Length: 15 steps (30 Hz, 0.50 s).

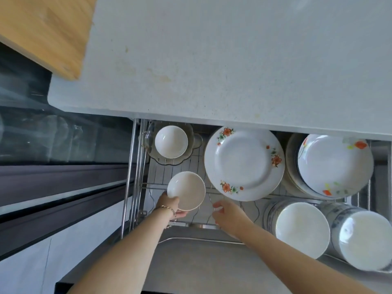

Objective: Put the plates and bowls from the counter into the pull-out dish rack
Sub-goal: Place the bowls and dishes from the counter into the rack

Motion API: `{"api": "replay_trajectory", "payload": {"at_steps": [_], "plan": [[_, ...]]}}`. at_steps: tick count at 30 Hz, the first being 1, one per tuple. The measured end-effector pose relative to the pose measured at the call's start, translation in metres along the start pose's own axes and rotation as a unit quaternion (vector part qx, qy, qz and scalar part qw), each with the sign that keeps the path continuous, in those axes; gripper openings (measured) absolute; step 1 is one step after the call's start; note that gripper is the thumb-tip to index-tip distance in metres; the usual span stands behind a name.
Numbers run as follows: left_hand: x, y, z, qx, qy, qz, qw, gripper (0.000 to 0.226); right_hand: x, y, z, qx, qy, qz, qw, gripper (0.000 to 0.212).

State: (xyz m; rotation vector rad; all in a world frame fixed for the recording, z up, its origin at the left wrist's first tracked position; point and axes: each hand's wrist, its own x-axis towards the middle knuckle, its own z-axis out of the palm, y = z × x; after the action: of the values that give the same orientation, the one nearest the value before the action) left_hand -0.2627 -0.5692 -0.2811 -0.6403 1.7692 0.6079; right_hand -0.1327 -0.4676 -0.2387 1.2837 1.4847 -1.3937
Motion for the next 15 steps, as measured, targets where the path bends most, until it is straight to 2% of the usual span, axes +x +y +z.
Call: {"api": "replay_trajectory", "payload": {"at_steps": [2, 4, 6, 10, 15], "plan": [[0.002, -0.003, -0.001, 0.147, -0.002, 0.047, 0.988, 0.050, 0.002, 0.009, -0.006, -0.017, 0.003, 0.012, 1.000, 0.036], [0.001, -0.009, 0.003, 0.282, -0.020, 0.083, 0.956, 0.049, 0.000, 0.020, -0.014, -0.016, 0.017, 0.023, 0.999, 0.035], [-0.001, -0.017, 0.013, 0.365, -0.046, 0.111, 0.923, 0.047, -0.005, 0.032, -0.026, 0.000, 0.051, 0.025, 0.998, 0.034], [-0.002, -0.030, 0.050, 0.457, -0.075, 0.154, 0.873, 0.048, -0.016, 0.055, -0.055, 0.011, 0.132, 0.012, 0.991, 0.026], [-0.003, -0.044, 0.107, 0.479, -0.093, 0.143, 0.861, 0.056, -0.023, 0.082, -0.084, 0.033, 0.182, 0.002, 0.983, 0.032]]}}
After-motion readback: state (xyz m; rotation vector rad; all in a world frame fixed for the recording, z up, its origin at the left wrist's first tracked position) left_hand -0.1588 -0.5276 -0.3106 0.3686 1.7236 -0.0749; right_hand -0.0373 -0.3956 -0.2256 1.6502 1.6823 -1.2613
